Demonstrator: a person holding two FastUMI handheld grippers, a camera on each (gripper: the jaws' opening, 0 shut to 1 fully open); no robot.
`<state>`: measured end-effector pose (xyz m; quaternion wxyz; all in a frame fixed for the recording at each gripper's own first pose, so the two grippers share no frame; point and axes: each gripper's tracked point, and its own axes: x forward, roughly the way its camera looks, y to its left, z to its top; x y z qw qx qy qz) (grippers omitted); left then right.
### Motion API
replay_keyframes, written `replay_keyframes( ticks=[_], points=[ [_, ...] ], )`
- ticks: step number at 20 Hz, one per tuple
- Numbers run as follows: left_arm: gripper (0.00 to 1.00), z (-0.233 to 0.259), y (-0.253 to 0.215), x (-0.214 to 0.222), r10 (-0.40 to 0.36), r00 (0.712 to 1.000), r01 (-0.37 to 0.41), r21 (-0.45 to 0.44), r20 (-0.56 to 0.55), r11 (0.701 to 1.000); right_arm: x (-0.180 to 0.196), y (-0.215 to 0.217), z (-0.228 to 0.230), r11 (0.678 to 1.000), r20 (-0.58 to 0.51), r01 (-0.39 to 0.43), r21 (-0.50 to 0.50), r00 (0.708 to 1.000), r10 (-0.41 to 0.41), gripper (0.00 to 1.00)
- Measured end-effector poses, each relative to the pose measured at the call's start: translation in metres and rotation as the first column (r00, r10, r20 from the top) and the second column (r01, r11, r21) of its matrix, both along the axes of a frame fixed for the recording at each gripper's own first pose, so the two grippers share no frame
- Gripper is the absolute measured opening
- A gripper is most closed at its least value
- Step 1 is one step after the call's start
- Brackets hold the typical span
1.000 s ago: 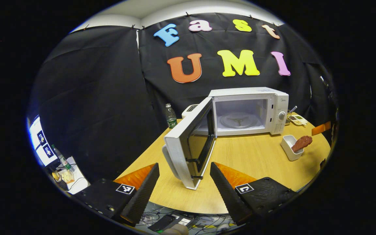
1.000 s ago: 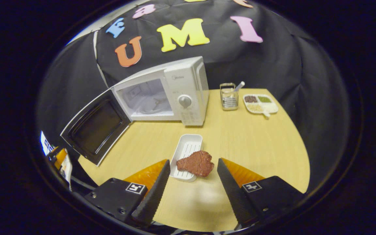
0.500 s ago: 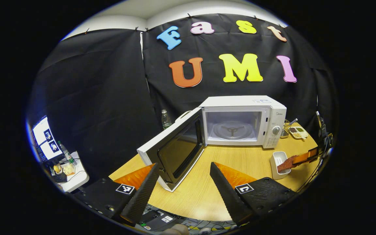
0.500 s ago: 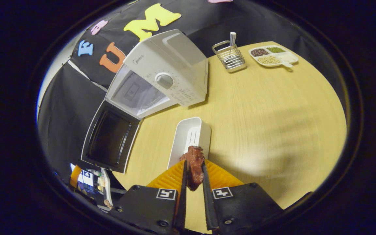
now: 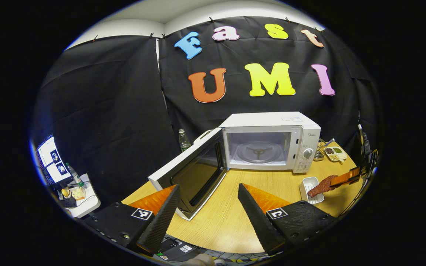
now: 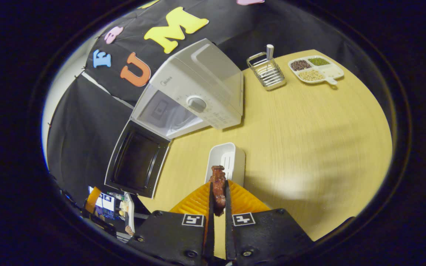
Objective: Open the microwave oven with the left hand, put the food in, and close the microwave oven.
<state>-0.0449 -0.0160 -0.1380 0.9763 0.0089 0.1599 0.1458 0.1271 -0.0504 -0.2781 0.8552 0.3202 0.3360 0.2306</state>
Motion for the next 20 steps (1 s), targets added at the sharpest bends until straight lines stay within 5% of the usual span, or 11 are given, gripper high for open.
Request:
replay_keyframes(
  ticks=[9,16,20],
  points=[
    [0.96,-0.004,0.015,0.031,-0.241,0.97,0.242,-0.015,0.018,0.97,0.056,0.071,0.113,0.968,0.165,0.22,0.122,0.957,-0.239,0.14],
    [0.96,0.004,0.037,0.042,-0.402,0.914,0.4,0.052,0.049,0.915,0.143,0.17,0.136,0.832,0.194,0.452,0.322,0.829,-0.525,0.14],
    [0.96,0.006,0.054,0.036,-0.431,0.899,0.425,0.076,0.083,0.902,0.187,0.215,0.123,0.751,0.148,0.524,0.403,0.772,-0.618,0.14]
  ],
)
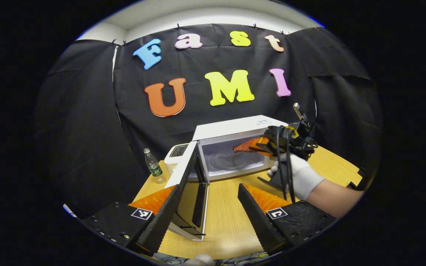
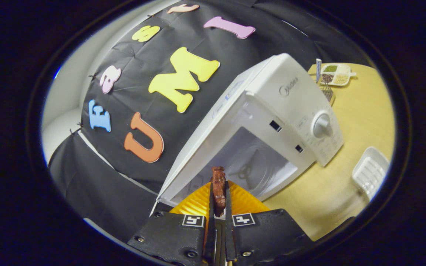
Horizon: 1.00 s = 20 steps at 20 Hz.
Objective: Open the microwave oven with the left hand, put the food in, and close the microwave oven.
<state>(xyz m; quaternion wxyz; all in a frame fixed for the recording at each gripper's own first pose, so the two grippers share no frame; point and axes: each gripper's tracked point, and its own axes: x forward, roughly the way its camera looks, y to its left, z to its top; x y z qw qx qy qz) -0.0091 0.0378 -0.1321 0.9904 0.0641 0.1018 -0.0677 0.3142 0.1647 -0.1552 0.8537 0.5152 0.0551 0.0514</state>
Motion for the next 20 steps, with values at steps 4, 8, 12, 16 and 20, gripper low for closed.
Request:
replay_keyframes(
  ticks=[4,8,12,16,20],
  points=[
    [0.96,-0.006,0.019,-0.006,0.0,1.0,-0.001,0.015,0.021,1.0,0.04,0.022,-0.018,0.995,-0.018,0.087,0.044,0.996,-0.086,0.14],
    [0.96,-0.008,0.035,-0.01,0.014,0.999,-0.014,0.0,0.029,1.0,0.076,0.026,-0.032,0.986,-0.03,0.166,0.026,0.986,-0.165,0.14],
    [0.96,-0.014,0.043,-0.013,0.021,0.999,-0.021,-0.004,0.031,1.0,0.095,0.034,-0.069,0.981,-0.102,0.186,-0.047,0.976,-0.19,0.14],
    [0.96,-0.013,0.05,-0.011,0.028,0.999,-0.028,-0.001,0.036,1.0,0.098,0.034,-0.077,0.968,-0.084,0.197,-0.154,0.974,-0.212,0.19],
    [0.96,-0.009,0.049,-0.009,0.031,0.999,-0.031,-0.011,0.042,0.999,0.098,0.025,-0.073,0.955,-0.072,0.192,-0.227,0.974,-0.214,0.32]
  ],
)
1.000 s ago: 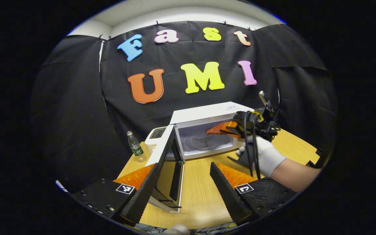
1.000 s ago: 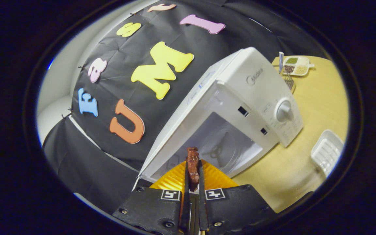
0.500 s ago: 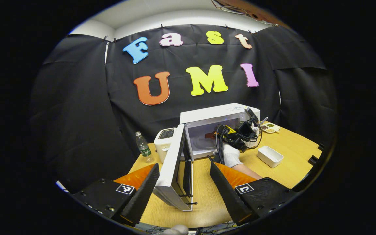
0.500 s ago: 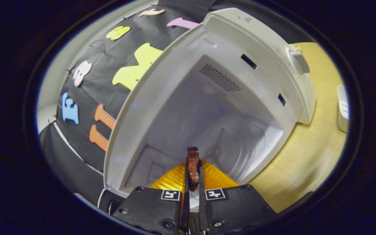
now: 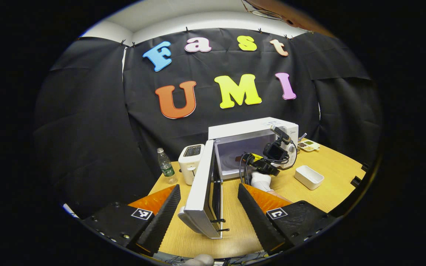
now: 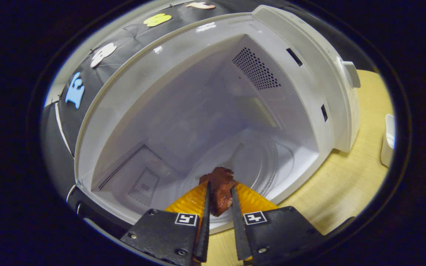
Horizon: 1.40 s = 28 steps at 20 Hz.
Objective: Open the microwave oven with the left hand, put the food in, and close the microwave oven.
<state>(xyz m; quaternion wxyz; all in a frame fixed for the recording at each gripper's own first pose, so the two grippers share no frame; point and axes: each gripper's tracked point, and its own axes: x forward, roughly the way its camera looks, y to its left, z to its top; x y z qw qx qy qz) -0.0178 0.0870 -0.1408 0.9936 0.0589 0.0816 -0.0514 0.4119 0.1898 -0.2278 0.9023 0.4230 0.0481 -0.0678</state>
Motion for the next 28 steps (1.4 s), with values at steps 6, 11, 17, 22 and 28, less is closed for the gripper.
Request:
replay_keyframes(
  ticks=[6,11,17,22,28],
  points=[
    [0.96,0.002,-0.001,0.002,-0.001,1.0,0.001,0.013,0.005,1.0,-0.014,-0.025,0.024,0.985,0.043,0.061,-0.16,0.998,-0.055,0.87],
    [0.95,0.006,-0.003,0.003,0.007,1.0,-0.007,0.016,0.011,1.0,-0.038,-0.031,0.038,0.984,0.055,0.042,-0.173,0.998,-0.033,0.95],
    [0.96,0.026,-0.015,0.0,-0.016,0.999,0.017,-0.015,0.039,1.0,-0.116,-0.054,0.075,0.987,0.054,-0.028,-0.159,0.998,0.037,0.87],
    [0.95,0.066,-0.028,-0.007,-0.014,0.995,0.018,-0.04,0.1,0.999,-0.228,-0.127,0.118,0.929,-0.007,-0.06,-0.366,0.998,0.062,0.99],
    [0.95,0.092,-0.043,-0.026,0.153,0.978,-0.146,-0.063,0.144,0.987,-0.345,-0.248,0.133,0.806,-0.06,-0.119,-0.58,0.993,0.103,1.0]
  ],
)
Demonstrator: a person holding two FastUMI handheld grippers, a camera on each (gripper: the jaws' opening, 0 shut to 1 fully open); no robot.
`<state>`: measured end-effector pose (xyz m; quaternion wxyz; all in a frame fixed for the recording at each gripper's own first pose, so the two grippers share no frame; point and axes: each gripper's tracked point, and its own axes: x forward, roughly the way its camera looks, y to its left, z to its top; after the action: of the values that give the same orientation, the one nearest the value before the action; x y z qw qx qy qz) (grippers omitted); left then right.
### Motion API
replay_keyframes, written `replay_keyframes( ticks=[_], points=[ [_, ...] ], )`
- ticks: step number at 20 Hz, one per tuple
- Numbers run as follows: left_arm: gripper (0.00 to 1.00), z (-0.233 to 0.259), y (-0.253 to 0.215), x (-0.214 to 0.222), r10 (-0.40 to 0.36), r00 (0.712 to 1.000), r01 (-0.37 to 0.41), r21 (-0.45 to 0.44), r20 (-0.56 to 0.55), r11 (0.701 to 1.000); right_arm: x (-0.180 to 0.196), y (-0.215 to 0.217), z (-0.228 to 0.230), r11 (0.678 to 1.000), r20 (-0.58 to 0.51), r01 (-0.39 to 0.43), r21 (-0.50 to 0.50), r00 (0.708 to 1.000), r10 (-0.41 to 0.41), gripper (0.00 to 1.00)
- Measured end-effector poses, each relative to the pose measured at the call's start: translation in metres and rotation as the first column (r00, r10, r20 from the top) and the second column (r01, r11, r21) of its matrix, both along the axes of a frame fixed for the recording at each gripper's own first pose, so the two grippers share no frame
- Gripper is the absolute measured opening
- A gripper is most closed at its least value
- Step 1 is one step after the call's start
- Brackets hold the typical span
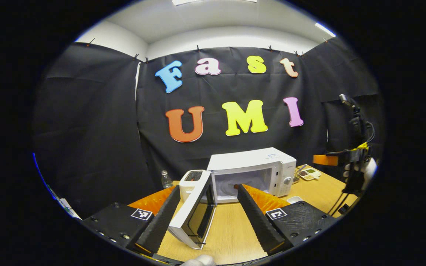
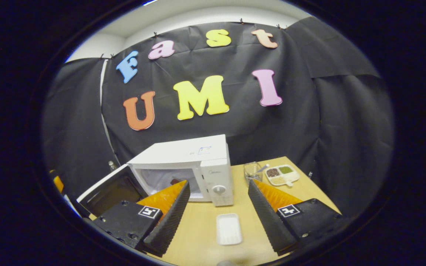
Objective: Open the microwave oven with the left hand, put the food in, and close the microwave oven.
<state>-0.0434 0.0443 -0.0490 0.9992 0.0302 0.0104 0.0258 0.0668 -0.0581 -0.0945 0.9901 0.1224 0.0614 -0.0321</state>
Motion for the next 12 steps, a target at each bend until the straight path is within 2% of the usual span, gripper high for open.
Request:
replay_keyframes(
  ticks=[1,2,3,4,5,6,7,8,9,10,11,12],
  points=[
    [0.96,0.0,-0.002,-0.004,0.019,1.0,-0.019,-0.011,-0.002,1.0,-0.012,-0.014,-0.005,1.0,-0.015,-0.013,-0.012,1.0,0.013,0.89],
    [0.96,0.001,-0.007,-0.007,0.034,0.999,-0.035,-0.029,-0.012,0.999,-0.024,-0.028,-0.012,1.0,-0.047,-0.015,-0.018,0.999,0.014,0.9],
    [0.95,0.001,-0.01,-0.009,0.037,0.999,-0.038,-0.05,-0.022,0.998,-0.037,-0.04,-0.017,1.0,-0.063,-0.012,-0.014,0.998,0.012,1.0],
    [0.88,0.003,-0.013,-0.013,0.045,0.999,-0.046,-0.06,-0.017,0.997,-0.049,-0.05,-0.018,1.0,-0.067,-0.002,-0.004,0.998,0.002,0.9],
    [0.92,0.005,-0.013,-0.015,0.05,0.999,-0.051,-0.062,-0.018,0.997,-0.06,-0.057,-0.018,1.0,-0.071,0.007,0.006,0.997,-0.007,0.9],
    [0.81,0.001,-0.01,-0.014,0.065,0.998,-0.066,-0.055,-0.024,0.996,-0.069,-0.06,-0.019,1.0,-0.076,0.014,0.015,0.997,-0.013,0.9],
    [0.6,-0.002,-0.009,-0.012,0.063,0.998,-0.065,-0.053,-0.031,0.996,-0.079,-0.06,-0.018,0.999,-0.081,0.021,0.023,0.997,-0.019,1.0],
    [0.51,-0.004,-0.011,-0.013,0.047,0.998,-0.049,-0.043,-0.03,0.998,-0.088,-0.06,-0.018,0.999,-0.092,0.034,0.034,0.995,-0.031,1.0],
    [0.29,-0.003,-0.007,-0.014,0.047,0.999,-0.048,-0.026,-0.024,0.999,-0.095,-0.058,-0.014,0.998,-0.083,0.042,0.046,0.996,-0.038,0.9],
    [0.07,-0.006,0.0,-0.011,0.043,0.999,-0.043,-0.016,-0.027,0.999,-0.1,-0.053,-0.008,0.997,-0.07,0.046,0.055,0.997,-0.042,0.9],
    [0.0,-0.009,0.004,-0.009,0.025,0.999,-0.025,-0.009,-0.025,1.0,-0.105,-0.047,-0.007,0.998,-0.073,0.042,0.051,0.997,-0.038,1.0],
    [0.0,-0.014,0.01,-0.013,0.03,0.999,-0.031,-0.015,-0.034,0.999,-0.11,-0.042,-0.008,0.998,-0.087,0.041,0.041,0.995,-0.037,1.0]
  ],
)
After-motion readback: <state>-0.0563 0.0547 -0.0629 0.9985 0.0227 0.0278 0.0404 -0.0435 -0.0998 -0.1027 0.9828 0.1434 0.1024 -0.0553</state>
